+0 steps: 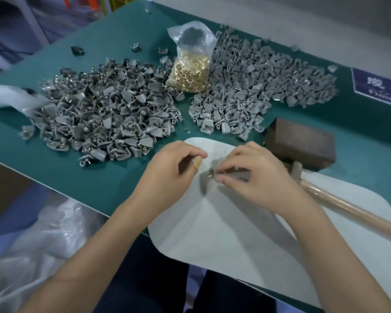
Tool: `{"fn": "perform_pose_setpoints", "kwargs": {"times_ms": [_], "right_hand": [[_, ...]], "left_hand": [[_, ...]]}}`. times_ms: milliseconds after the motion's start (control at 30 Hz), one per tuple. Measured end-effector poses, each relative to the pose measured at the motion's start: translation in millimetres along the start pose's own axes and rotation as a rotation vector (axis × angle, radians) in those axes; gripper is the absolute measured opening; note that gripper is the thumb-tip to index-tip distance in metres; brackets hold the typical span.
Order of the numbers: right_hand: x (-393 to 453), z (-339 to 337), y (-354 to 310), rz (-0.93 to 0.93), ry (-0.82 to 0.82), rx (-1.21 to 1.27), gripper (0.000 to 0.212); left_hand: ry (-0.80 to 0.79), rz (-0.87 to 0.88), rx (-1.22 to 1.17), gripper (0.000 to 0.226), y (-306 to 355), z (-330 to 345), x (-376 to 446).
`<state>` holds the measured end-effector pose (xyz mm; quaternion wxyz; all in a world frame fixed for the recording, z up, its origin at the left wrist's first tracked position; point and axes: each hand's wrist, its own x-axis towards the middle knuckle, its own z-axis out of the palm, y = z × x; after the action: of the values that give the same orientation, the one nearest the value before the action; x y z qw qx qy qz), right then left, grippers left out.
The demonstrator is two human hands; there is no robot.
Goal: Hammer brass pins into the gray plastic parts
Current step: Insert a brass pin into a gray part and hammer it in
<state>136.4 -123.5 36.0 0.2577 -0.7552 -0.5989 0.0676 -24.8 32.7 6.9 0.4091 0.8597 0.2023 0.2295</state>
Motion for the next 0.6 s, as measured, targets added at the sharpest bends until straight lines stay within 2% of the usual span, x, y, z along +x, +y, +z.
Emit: {"fn": "perform_pose_setpoints", "kwargs": {"times_ms": [100,267,433,600], "right_hand": [[-2,-3,2,0.007,0.015,-0.042,0.037],[-6,7,0,-0.019,0.030,-0.020,0.013],[-6,11,-2,-0.018,0.031,-0.052,0.005],[-10,-5,9,0.148,0.242,0.116,0.002]], "left_hand": [[0.012,0.017,0.031,0.016,-1,1,-1],[-0.015,-0.004,0.068,0.014,3,2,2],[-0.003,0.004,0.140,0.012,22,10,33],[-0.053,0.056,0.374,0.022,32,23,66]]}}
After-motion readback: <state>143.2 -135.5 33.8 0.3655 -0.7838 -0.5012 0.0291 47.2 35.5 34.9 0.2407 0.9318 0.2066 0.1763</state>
